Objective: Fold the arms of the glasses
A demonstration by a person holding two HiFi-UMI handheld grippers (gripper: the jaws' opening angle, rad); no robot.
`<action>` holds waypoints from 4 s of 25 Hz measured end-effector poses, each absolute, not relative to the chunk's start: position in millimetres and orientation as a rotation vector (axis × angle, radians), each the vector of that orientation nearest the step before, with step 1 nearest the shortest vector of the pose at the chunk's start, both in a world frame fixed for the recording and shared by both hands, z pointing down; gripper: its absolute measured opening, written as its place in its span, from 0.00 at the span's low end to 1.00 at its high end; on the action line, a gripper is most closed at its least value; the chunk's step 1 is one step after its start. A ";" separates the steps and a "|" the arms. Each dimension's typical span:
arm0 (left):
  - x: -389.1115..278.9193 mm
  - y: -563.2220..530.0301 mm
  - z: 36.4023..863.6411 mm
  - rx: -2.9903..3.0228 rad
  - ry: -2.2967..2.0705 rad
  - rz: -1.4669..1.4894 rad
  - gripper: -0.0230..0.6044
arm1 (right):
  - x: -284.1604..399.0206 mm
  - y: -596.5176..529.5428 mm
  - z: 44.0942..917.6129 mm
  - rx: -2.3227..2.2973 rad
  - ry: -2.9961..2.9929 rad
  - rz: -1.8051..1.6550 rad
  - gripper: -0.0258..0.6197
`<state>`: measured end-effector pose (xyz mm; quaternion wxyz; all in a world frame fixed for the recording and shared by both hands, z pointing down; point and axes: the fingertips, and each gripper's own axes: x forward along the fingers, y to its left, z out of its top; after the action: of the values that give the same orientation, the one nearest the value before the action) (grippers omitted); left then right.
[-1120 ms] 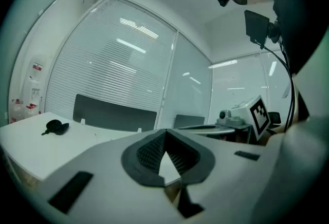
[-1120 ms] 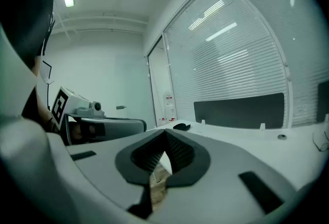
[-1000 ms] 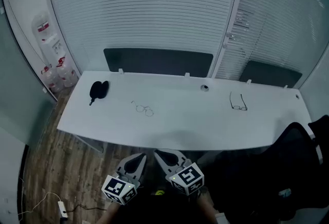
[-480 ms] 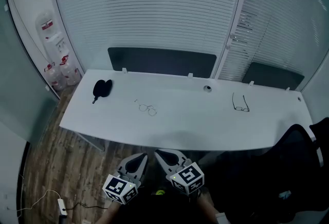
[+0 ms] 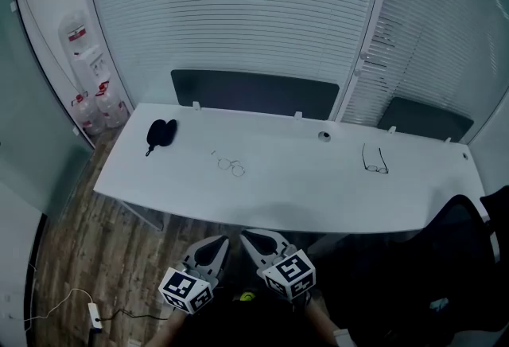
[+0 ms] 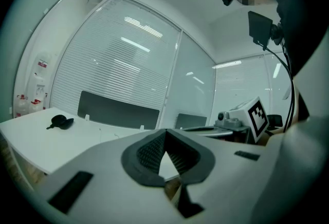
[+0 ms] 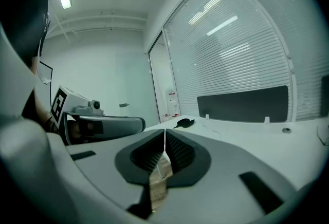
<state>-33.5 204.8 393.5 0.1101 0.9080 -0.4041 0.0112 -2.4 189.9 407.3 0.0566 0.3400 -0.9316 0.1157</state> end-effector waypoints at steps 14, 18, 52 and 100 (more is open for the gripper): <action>-52.0 201.1 406.9 2.577 -1.231 0.033 0.05 | -13.1 181.4 420.7 0.994 -2.805 0.399 0.07; -54.0 187.8 409.3 2.583 -1.217 0.032 0.05 | -15.1 171.5 424.9 0.997 -2.788 0.403 0.07; -68.9 22.6 430.5 2.680 -0.925 0.169 0.05 | -38.1 13.3 451.1 1.130 -2.554 0.430 0.13; -108.6 -93.2 514.3 2.698 -0.668 0.400 0.12 | -28.9 -79.1 569.3 1.165 -2.101 0.332 0.35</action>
<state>-108.6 -93.2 514.3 0.1660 0.9475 -0.2344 0.1404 -28.9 -79.1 569.3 0.3507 0.4501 -0.8112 0.1281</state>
